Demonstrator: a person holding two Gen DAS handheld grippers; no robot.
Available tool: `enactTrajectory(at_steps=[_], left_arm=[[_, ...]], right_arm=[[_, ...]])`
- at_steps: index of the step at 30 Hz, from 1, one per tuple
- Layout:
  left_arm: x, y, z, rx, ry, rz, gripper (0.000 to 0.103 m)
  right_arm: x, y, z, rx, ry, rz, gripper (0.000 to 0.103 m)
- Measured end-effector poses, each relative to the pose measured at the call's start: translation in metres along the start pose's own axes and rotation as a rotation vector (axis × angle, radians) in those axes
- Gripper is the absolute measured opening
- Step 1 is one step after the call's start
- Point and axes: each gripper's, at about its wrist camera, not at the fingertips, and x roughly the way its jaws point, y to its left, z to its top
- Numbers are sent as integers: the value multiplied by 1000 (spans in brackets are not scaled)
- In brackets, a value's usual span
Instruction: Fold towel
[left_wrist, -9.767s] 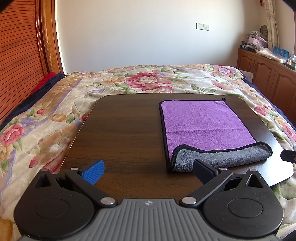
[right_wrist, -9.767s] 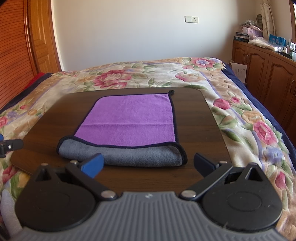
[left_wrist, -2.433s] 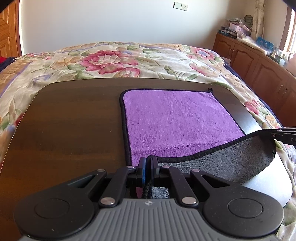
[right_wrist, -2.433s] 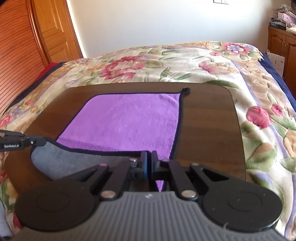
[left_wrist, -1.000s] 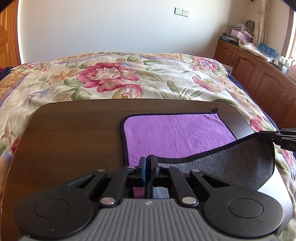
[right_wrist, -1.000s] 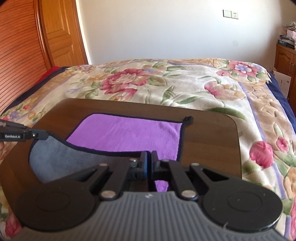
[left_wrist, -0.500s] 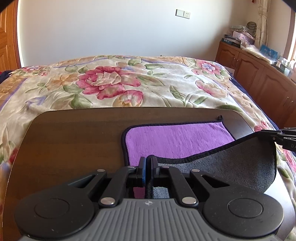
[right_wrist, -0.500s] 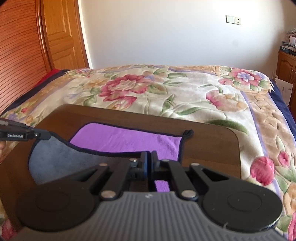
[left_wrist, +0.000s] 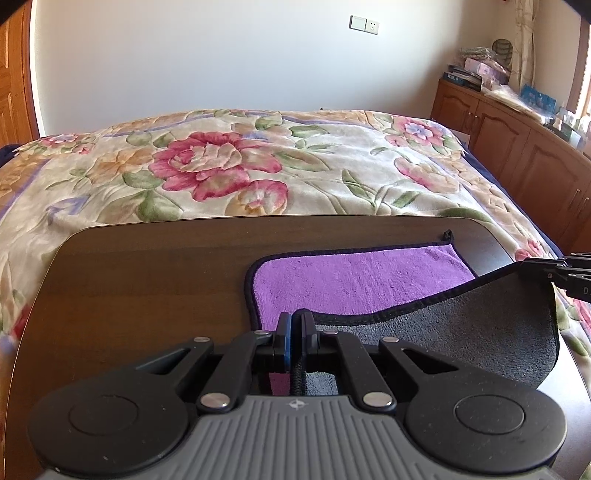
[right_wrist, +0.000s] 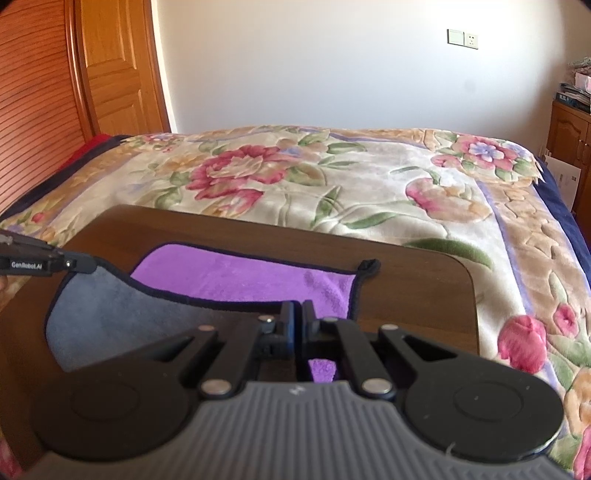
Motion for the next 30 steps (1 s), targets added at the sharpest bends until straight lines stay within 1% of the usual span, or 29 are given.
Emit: enactTrajectory(at_steps=[18, 25, 30], left_arm=[[12, -3, 10, 27, 2, 12, 2], [18, -1, 22, 31, -4, 19, 2], [23, -3, 30, 55, -12, 31, 2]], right_arm=[[13, -5, 12, -18, -19, -4, 4], [16, -8, 20, -33, -30, -7, 4], [23, -11, 24, -40, -32, -16, 4]])
